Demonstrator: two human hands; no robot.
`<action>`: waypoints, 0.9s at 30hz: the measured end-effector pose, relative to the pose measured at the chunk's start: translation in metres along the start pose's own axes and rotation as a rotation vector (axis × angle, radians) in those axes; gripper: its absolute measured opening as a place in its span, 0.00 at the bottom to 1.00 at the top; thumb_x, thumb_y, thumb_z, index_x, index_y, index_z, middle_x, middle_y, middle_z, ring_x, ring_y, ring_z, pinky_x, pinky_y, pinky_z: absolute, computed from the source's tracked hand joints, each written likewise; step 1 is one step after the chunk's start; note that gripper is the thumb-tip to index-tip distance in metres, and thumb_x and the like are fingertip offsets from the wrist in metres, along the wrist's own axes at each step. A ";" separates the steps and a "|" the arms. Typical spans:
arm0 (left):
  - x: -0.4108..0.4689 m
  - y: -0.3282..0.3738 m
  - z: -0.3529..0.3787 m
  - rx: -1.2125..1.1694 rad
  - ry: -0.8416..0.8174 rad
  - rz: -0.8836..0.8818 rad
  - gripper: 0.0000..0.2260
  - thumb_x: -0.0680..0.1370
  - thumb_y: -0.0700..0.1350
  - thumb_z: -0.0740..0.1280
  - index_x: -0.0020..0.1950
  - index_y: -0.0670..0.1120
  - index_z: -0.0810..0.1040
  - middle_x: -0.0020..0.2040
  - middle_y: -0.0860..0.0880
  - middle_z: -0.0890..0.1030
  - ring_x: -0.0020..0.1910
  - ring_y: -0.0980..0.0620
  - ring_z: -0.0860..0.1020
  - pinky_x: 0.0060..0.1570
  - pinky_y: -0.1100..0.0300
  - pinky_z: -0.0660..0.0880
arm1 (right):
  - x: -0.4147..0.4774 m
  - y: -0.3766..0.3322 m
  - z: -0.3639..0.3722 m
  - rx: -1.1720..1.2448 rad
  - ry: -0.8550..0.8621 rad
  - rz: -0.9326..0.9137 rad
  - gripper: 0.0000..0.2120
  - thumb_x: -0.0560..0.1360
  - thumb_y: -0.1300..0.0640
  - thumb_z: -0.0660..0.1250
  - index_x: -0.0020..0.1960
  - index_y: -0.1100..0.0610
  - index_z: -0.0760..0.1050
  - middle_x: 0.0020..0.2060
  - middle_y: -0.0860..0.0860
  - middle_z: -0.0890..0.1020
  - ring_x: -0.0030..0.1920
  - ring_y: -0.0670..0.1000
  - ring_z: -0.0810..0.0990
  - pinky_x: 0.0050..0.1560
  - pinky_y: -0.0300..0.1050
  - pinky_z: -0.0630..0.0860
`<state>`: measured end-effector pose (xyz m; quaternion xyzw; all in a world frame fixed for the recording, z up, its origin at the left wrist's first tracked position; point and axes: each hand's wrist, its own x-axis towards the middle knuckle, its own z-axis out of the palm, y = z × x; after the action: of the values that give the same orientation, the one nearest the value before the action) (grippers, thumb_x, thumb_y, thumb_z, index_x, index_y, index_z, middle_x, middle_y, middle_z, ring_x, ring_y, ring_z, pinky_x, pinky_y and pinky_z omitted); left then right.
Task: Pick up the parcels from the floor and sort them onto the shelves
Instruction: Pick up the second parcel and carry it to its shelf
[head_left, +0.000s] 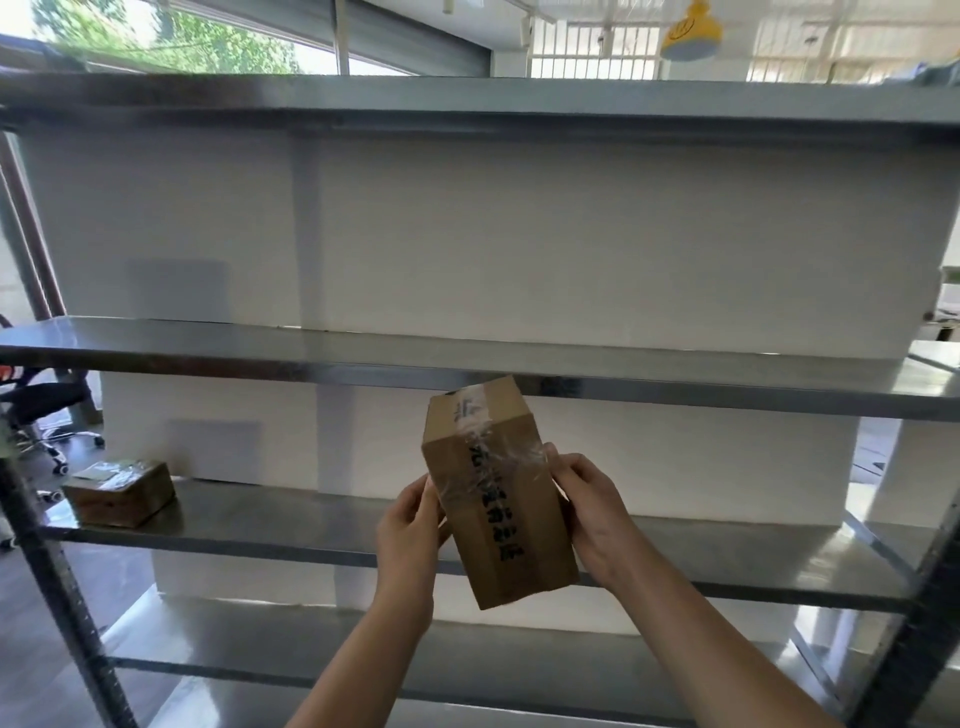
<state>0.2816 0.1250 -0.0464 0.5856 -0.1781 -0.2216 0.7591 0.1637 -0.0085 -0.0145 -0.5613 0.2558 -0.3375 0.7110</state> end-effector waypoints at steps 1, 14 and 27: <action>0.000 -0.002 0.001 0.015 -0.023 0.002 0.14 0.83 0.53 0.64 0.59 0.46 0.83 0.51 0.45 0.87 0.55 0.46 0.84 0.56 0.53 0.81 | -0.001 0.001 -0.001 0.013 -0.009 -0.009 0.21 0.68 0.42 0.72 0.51 0.57 0.80 0.47 0.54 0.87 0.50 0.56 0.84 0.44 0.49 0.80; -0.006 -0.019 -0.008 0.048 -0.206 0.079 0.20 0.82 0.59 0.60 0.74 0.68 0.69 0.76 0.57 0.73 0.76 0.47 0.70 0.70 0.42 0.71 | -0.005 0.020 -0.014 0.052 0.004 -0.031 0.17 0.84 0.46 0.58 0.53 0.49 0.85 0.52 0.49 0.88 0.56 0.50 0.85 0.53 0.44 0.78; -0.003 -0.002 -0.026 0.030 -0.193 0.035 0.21 0.70 0.60 0.71 0.64 0.66 0.81 0.69 0.57 0.79 0.67 0.50 0.77 0.46 0.59 0.83 | -0.007 0.023 -0.027 0.148 -0.281 0.048 0.28 0.79 0.35 0.63 0.74 0.46 0.71 0.70 0.54 0.78 0.69 0.55 0.78 0.71 0.61 0.72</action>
<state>0.2924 0.1474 -0.0547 0.5696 -0.2640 -0.2612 0.7332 0.1435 -0.0172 -0.0439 -0.5427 0.1414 -0.2567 0.7871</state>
